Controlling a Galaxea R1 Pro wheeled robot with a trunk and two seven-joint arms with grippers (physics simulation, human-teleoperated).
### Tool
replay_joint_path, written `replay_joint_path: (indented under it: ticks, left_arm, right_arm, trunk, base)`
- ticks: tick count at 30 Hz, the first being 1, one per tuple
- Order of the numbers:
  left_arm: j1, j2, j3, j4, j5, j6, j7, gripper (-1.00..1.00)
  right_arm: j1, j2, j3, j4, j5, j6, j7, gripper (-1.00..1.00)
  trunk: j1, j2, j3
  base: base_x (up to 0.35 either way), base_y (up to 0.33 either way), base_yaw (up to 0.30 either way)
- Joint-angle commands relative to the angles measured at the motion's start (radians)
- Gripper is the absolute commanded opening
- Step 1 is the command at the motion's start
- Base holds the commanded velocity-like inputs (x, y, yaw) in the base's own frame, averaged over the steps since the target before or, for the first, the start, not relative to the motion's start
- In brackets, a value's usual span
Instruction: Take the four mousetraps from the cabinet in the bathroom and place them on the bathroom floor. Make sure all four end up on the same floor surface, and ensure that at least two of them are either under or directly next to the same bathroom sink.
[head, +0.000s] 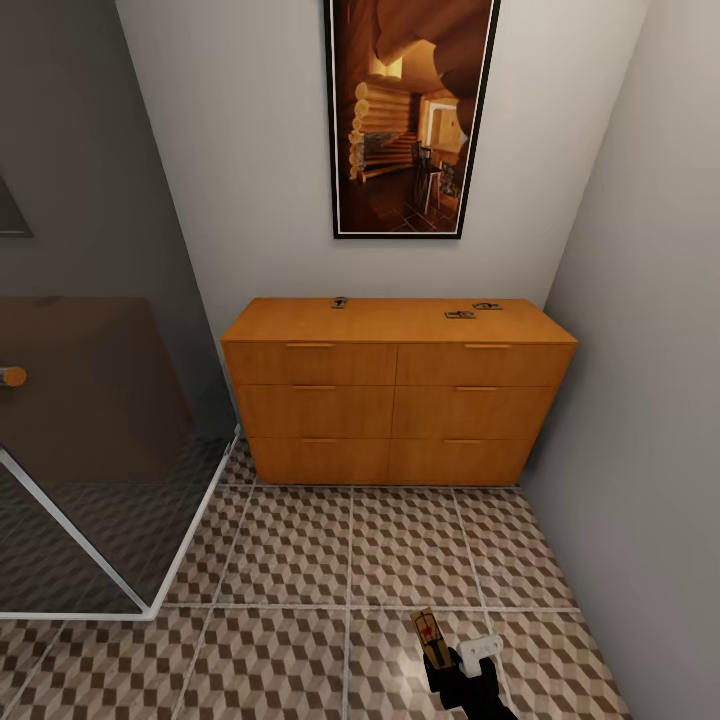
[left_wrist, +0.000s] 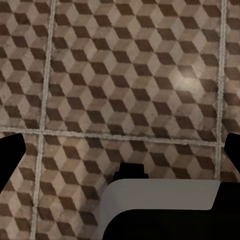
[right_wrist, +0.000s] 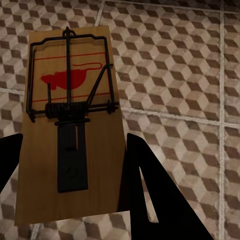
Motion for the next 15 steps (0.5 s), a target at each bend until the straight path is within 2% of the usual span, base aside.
replay_joint_path:
  ticks: [1, 15]
  left_arm:
    - [0.000, 0.000, 0.000, 0.000, 0.001, -0.003, 0.001, 1.00]
    - [0.000, 0.000, 0.000, 0.001, 0.001, -0.003, 0.001, 1.00]
  right_arm:
    - [-0.001, 0.000, 0.002, 0.001, 0.002, -0.003, -0.003, -1.00]
    - [-0.001, 0.000, 0.002, 0.001, 0.002, -0.003, -0.003, -1.00]
  trunk:
    - [0.000, 0.000, -0.001]
    - [0.000, 0.000, -0.001]
  base:
    - [0.000, 0.000, 0.000]
    - [0.000, 0.000, 0.000]
